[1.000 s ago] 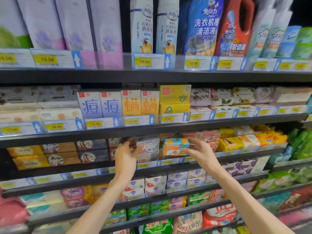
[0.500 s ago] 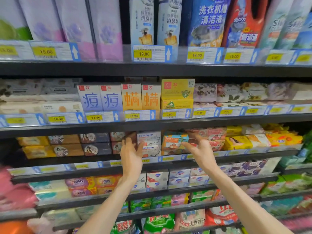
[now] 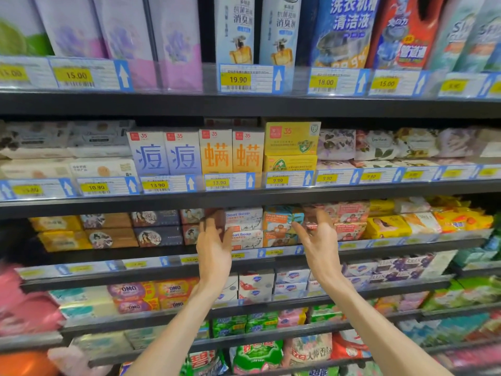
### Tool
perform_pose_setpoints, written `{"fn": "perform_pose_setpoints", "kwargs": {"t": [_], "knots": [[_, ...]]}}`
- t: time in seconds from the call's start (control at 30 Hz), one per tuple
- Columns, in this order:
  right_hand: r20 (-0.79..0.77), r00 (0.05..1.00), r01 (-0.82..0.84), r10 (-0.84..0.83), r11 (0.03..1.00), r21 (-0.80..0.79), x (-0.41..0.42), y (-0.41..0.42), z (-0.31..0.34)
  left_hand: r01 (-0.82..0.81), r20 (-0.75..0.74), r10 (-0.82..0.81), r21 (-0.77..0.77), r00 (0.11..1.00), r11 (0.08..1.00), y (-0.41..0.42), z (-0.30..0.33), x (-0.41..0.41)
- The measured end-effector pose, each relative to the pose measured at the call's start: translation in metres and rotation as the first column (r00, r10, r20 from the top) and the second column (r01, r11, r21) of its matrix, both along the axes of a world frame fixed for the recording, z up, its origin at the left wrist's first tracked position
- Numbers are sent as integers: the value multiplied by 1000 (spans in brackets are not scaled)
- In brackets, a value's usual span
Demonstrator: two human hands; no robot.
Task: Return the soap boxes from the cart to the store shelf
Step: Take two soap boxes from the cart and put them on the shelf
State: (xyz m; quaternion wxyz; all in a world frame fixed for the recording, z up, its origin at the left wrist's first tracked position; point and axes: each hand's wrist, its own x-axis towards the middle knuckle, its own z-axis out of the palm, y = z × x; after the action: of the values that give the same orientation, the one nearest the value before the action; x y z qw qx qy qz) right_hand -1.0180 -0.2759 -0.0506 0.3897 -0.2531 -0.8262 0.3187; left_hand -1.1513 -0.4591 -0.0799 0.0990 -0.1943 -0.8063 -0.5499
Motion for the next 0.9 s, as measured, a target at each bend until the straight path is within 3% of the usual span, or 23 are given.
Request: {"fn": "perform_pose_setpoints", "kwargs": {"t": [0.37,0.9], "knots": [[-11,1000,12,-11,998,59,-4,-3,3,-21,14,20,27,1000,999,4,-15,-8],[-123,992,13,-16,999,-29,-20,-3,-10,2,-35,-2,4,999,1000,4,-9,-8]]}}
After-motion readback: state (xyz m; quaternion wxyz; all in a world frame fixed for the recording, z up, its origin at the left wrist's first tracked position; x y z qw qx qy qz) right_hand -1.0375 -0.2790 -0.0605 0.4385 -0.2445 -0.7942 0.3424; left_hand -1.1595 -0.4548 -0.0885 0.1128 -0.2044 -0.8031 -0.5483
